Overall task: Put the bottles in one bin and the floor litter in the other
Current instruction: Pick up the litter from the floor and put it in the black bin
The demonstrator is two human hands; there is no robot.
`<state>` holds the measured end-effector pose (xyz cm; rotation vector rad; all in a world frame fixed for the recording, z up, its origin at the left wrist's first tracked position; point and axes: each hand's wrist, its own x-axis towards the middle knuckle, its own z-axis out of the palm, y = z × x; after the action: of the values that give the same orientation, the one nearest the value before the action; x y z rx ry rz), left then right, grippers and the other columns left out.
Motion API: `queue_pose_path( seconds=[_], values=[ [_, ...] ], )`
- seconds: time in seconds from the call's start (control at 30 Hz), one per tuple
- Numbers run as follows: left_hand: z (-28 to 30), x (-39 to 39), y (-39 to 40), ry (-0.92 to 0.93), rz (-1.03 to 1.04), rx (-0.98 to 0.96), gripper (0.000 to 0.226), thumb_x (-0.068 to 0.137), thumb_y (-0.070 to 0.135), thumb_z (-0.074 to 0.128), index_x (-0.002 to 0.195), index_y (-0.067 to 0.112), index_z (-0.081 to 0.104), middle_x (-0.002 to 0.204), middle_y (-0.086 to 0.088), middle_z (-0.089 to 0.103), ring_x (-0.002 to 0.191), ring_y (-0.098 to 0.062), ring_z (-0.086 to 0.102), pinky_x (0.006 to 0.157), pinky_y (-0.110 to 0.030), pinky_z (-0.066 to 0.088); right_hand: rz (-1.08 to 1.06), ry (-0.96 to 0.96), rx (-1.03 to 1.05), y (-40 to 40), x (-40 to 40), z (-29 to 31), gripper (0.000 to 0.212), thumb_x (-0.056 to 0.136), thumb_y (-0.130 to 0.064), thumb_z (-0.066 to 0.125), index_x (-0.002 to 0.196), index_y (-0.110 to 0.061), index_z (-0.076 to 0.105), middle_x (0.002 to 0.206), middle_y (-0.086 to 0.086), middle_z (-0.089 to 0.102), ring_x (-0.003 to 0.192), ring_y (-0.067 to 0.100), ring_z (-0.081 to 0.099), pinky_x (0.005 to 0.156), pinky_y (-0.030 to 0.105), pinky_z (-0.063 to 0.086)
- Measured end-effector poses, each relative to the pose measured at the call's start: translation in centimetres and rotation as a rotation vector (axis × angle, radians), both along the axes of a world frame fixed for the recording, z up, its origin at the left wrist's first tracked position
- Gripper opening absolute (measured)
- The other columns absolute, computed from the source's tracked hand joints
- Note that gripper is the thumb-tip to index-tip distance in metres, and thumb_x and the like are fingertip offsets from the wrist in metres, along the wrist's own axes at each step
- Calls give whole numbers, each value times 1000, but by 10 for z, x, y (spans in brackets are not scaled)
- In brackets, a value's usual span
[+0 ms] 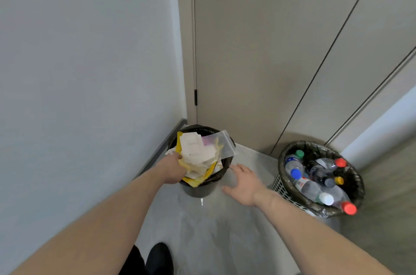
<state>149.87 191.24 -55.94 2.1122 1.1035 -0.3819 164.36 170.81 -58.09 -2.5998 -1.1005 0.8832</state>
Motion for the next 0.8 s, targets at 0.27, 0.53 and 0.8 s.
queue_pose_path(
  seconds=[0.27,0.53,0.8],
  values=[
    [-12,0,-56,137,-195,-96,34,90,18,58,124,15,62,128,-7,58,128,-28,55,101,-36,48,-186,149,45,-61,-3,12,84,86,-49,69,157,-23,32,162,1,27,147,21,35,120,30,29],
    [-56,35,-29,260,19,-250,36,87,30,59,119,20,50,121,-6,52,106,-27,53,87,-38,46,-459,19,15,-75,53,-38,90,84,-41,68,158,-23,18,163,7,9,143,35,37,116,40,36],
    [-117,80,-20,-115,355,-68,45,89,23,60,130,18,42,119,-8,58,94,-26,60,68,-32,46,-661,50,83,-75,92,-80,93,85,-27,68,159,-24,12,163,10,11,143,37,36,109,44,39]
  ],
)
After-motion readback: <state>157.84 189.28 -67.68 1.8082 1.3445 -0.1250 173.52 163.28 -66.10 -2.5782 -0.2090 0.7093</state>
